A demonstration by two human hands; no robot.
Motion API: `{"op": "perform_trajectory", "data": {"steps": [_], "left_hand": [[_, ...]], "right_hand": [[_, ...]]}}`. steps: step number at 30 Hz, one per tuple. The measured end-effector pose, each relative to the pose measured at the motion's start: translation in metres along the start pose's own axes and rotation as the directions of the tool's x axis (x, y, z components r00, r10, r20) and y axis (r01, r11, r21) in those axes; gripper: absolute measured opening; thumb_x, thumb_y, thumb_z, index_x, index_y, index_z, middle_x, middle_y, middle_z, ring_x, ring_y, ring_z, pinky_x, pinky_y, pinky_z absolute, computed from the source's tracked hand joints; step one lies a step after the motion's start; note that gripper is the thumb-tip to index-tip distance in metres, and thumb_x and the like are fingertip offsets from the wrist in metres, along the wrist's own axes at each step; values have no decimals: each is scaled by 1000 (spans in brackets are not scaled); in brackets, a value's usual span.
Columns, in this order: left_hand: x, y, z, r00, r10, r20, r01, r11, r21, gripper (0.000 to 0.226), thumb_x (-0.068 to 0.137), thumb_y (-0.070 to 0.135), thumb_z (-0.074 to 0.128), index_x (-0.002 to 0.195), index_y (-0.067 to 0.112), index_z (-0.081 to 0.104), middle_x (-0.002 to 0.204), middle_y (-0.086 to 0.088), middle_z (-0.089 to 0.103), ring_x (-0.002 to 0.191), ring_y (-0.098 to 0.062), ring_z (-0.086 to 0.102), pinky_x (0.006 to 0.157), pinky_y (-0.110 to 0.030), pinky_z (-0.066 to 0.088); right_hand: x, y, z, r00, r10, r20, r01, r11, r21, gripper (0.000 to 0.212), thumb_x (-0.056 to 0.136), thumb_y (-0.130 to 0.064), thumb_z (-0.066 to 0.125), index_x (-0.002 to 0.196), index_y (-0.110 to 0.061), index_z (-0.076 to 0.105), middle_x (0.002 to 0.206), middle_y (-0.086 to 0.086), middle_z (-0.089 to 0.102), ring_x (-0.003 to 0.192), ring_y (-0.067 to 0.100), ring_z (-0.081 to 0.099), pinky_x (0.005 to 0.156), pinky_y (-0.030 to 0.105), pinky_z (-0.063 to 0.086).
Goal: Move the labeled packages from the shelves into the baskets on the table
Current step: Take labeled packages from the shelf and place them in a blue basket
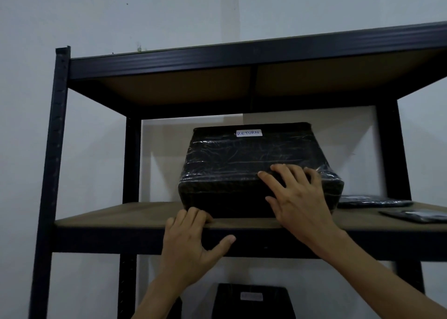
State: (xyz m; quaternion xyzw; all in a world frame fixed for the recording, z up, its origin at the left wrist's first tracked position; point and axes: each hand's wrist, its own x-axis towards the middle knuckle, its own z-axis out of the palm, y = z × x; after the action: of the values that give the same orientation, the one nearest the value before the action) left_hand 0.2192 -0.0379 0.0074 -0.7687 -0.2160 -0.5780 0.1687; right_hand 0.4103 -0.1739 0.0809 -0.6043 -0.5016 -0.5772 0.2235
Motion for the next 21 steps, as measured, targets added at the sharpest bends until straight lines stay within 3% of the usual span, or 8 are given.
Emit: {"op": "perform_trajectory", "data": {"steps": [5,11,21], "left_hand": [[0,-1,0,1000,-2,16,2,1000,1,52,81,76,39,87,27,54,83,13,47,77,-9,44,71,-30,34],[1,1,-1,1000,-5,18,5,1000,4,54,82,76,39,86,24,55,83,12,48,78,-10,45,72,-30,32],[2,1,-5,998,-22,66,22,1000,0,58,81,79,34,88,25,54,86,11,48,81,-12,46,75,-30,32]], "right_hand": [[9,4,6,997,6,80,-9,999,39,67,69,-37,76,130,-22,51,127,9,57,118,30,53,99,58,37],[32,16,10,943,-5,333,-51,986,158,70,89,-53,50,148,-30,20,151,0,29,141,21,20,116,53,6],[51,18,25,865,-7,501,-104,976,193,84,83,-57,57,149,-23,16,154,5,23,144,24,12,115,57,2]]}}
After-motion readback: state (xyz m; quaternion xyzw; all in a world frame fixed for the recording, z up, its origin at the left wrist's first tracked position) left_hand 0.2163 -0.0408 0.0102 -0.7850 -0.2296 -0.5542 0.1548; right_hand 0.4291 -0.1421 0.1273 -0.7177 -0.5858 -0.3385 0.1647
